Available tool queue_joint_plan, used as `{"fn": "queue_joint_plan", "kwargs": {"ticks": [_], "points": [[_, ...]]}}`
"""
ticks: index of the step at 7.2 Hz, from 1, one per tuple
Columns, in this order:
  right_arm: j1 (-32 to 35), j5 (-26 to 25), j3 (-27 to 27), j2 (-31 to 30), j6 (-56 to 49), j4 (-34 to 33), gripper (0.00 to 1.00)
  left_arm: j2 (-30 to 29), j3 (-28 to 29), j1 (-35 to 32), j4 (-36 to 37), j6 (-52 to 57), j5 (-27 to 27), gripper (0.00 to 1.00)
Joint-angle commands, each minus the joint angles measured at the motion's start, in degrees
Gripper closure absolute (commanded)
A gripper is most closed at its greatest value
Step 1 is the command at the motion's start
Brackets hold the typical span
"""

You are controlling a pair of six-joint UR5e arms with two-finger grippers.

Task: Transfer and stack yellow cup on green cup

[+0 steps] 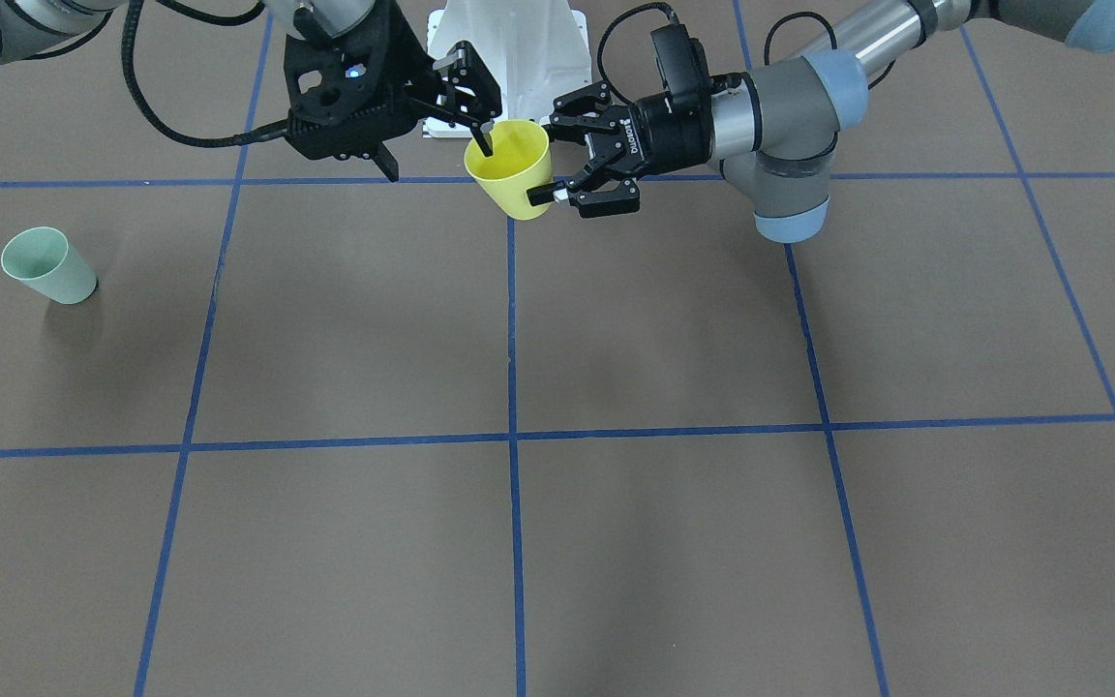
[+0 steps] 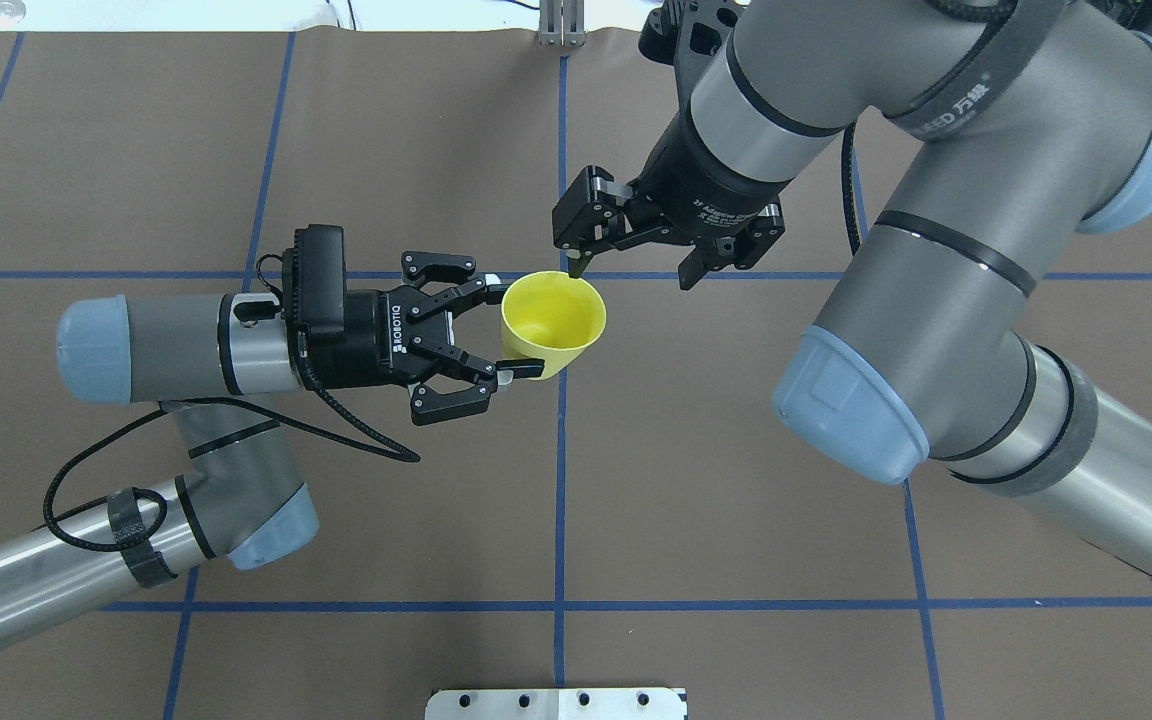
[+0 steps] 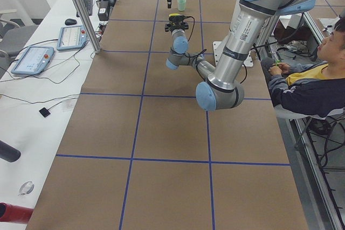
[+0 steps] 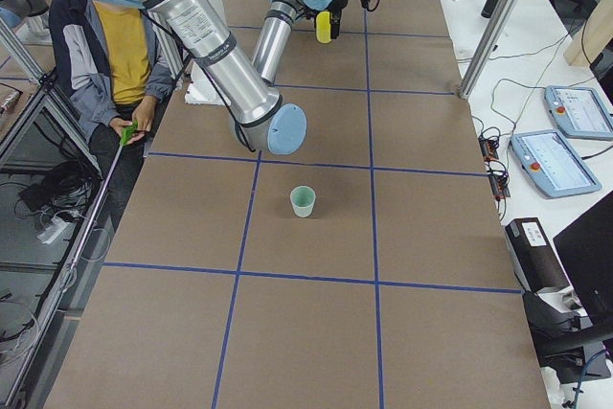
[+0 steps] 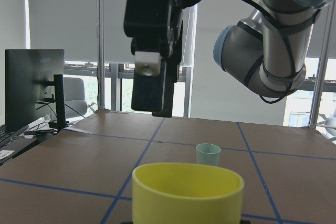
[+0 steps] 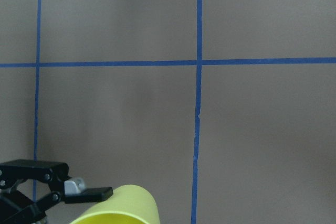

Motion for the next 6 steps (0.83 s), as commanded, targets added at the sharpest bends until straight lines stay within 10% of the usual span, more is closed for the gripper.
{"fn": "queue_joint_plan", "kwargs": {"ticks": [1,6], "points": [[-1.75,-1.53,-0.39,0.04,-0.42,0.18,0.01,-0.02,0.01,0.09,0.00,0.03,0.00,1.00],[-4.39,-4.89,-1.89,-0.31,-3.24,0.53,0.13,-0.03,0.01,0.00,0.00,0.03,0.00,1.00]]}}
